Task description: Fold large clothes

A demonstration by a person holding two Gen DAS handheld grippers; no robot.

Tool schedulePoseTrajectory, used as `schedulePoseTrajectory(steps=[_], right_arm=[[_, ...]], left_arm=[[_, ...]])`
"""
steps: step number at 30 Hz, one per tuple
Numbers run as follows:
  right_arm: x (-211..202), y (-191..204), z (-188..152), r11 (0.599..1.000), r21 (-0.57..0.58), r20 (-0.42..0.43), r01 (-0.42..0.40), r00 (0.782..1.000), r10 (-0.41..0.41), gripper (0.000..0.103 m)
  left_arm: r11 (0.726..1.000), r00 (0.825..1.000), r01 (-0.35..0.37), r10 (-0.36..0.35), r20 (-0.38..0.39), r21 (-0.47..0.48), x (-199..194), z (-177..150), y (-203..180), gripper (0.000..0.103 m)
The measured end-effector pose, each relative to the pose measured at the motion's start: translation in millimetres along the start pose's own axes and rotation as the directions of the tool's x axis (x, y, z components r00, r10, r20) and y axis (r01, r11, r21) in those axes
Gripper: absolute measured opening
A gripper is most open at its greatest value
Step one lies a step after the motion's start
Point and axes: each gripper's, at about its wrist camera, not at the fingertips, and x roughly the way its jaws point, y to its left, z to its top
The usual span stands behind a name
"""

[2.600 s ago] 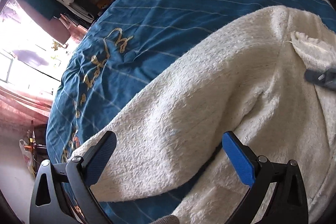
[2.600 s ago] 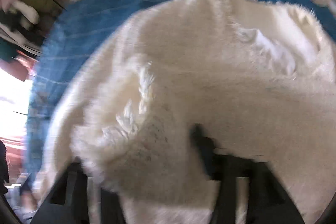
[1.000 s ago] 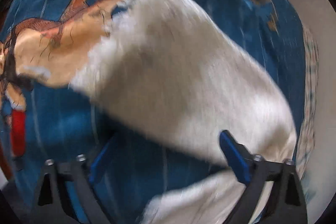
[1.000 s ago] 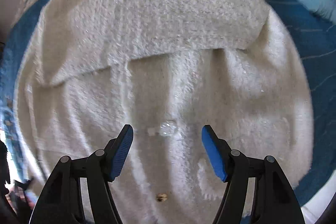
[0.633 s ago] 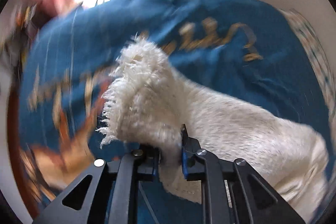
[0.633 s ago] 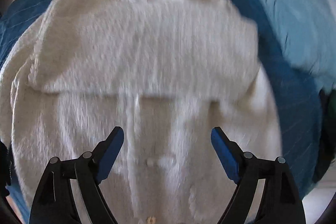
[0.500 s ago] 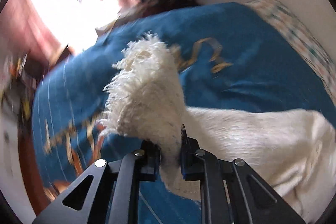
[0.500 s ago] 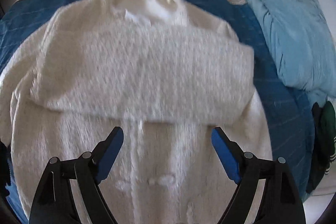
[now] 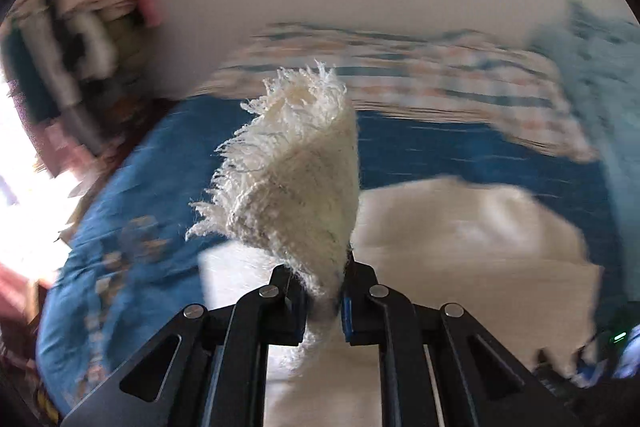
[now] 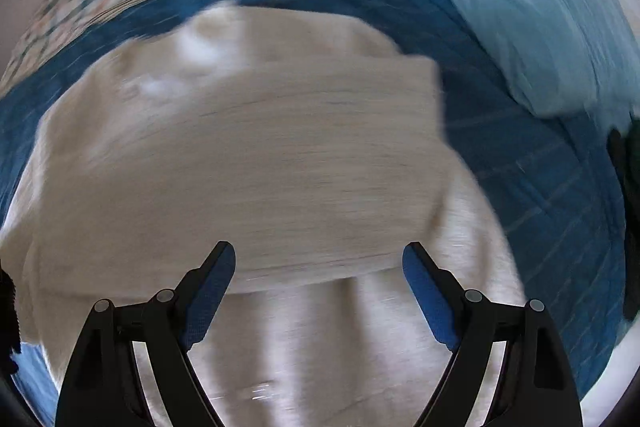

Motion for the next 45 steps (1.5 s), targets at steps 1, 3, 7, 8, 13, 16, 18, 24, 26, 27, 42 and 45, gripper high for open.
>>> schedulePoseTrajectory(steps=[1,3,7,8,13,16,18,24,26,27,42,45], right_arm=[[5,-16,3,1.000,0.029,-0.011,0.008,1.000,-0.008,0.087],[15,-54,7,0.995,0.094,-0.037,0.034,0.999,-0.030,0.087],[32,-115,10,0.980,0.181,-0.077,0.081,0.995,-0.068,0.087],[36,-131,10,0.975,0.204,-0.088,0.084,0.994,-0.068,0.087],[53,-179,5,0.960,0.276,-0.137,0.048,0.991,-0.010,0.087],[59,-197,3,0.943,0.331,-0.157,-0.049,0.982,0.106,0.087],[59,-205,4,0.924,0.363,-0.161,-0.125,0.968,0.194,0.087],[41,-209,17,0.816,0.461,-0.103,-0.349,0.892,0.440,0.087],[35,-198,30,0.776,0.467,-0.082,-0.423,0.854,0.514,0.087],[34,-188,39,0.754,0.458,-0.074,-0.471,0.825,0.561,0.087],[103,-50,88,0.792,0.269,-0.186,-0.548,0.778,0.601,0.018],[76,-55,92,0.803,0.234,-0.091,-0.549,0.809,0.580,0.015]], left_arm=[[0.999,0.999,0.034,-0.033,-0.014,0.023,7,4,-19,0.009],[0.987,0.989,0.140,-0.135,-0.063,0.079,21,7,-77,0.009],[0.954,0.941,0.281,-0.253,-0.226,0.101,51,-9,-161,0.010],[0.949,0.923,0.299,-0.260,-0.285,0.103,65,-20,-179,0.010],[0.955,0.916,0.263,-0.203,-0.345,0.136,84,-47,-214,0.017],[0.951,0.926,0.267,-0.208,-0.315,0.157,75,-50,-214,0.067],[0.948,0.926,0.281,-0.228,-0.302,0.148,68,-44,-205,0.092],[0.956,0.905,0.291,-0.264,-0.335,0.032,60,-38,-161,0.092],[0.965,0.912,0.263,-0.250,-0.326,-0.004,52,-36,-135,0.092],[0.968,0.914,0.249,-0.243,-0.325,-0.023,50,-35,-122,0.092],[0.981,0.948,-0.195,0.187,-0.260,-0.008,86,-19,21,0.092],[0.979,0.951,-0.202,0.190,-0.245,-0.028,89,-9,25,0.092]])
